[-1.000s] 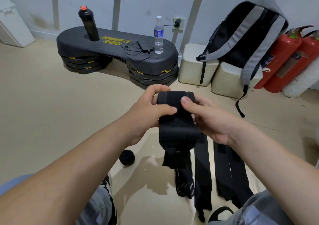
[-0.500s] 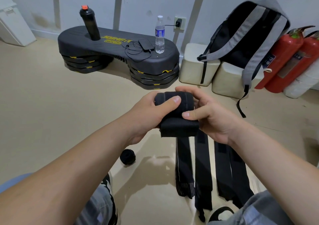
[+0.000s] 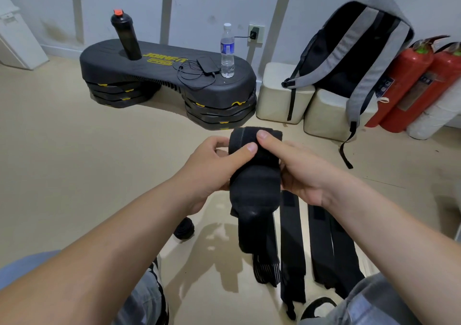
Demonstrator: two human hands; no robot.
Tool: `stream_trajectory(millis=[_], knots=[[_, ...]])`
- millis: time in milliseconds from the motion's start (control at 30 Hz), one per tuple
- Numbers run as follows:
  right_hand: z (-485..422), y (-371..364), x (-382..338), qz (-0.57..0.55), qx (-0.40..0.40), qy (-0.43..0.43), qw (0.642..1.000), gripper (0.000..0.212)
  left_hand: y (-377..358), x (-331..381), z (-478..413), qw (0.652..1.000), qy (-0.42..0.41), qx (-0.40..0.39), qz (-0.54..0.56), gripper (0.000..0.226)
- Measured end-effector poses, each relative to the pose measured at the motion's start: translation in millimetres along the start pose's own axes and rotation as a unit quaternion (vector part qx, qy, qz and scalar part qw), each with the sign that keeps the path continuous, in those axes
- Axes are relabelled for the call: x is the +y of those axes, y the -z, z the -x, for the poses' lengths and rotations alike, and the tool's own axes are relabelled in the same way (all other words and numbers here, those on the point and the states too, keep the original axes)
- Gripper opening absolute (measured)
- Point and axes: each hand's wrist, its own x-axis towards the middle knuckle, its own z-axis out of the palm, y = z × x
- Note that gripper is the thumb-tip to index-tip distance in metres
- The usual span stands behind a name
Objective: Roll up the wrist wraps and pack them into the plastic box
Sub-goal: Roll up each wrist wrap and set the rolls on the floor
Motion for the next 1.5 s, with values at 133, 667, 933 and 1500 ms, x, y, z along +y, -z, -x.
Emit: stream_trajectory(millis=[133, 667, 933, 1500], knots=[[-2.5, 4.4, 0.2, -0.086, 0.018, 0.025, 0.996, 0.04, -4.6, 3.7, 2.5, 0.997, 0.057, -0.05, 0.004, 0.049], [-5.0, 2.9, 9.4, 0.022, -0.003, 0.091, 0.996, 0.066, 0.0, 5.3, 0.1, 0.999, 0.041, -0.02, 0.025, 0.047], [2.0, -7.2, 2.7, -0.026, -0.056, -0.006, 0.998, 0.05, 3.0, 0.9, -5.6, 1.0, 0.015, -0.017, 0.021, 0.04], [-5.3, 0.4, 1.7, -0.127, 0.054, 0.021, 0.99, 0.045, -7.0, -2.2, -0.2, 0.997, 0.057, -0.039, 0.019, 0.041]])
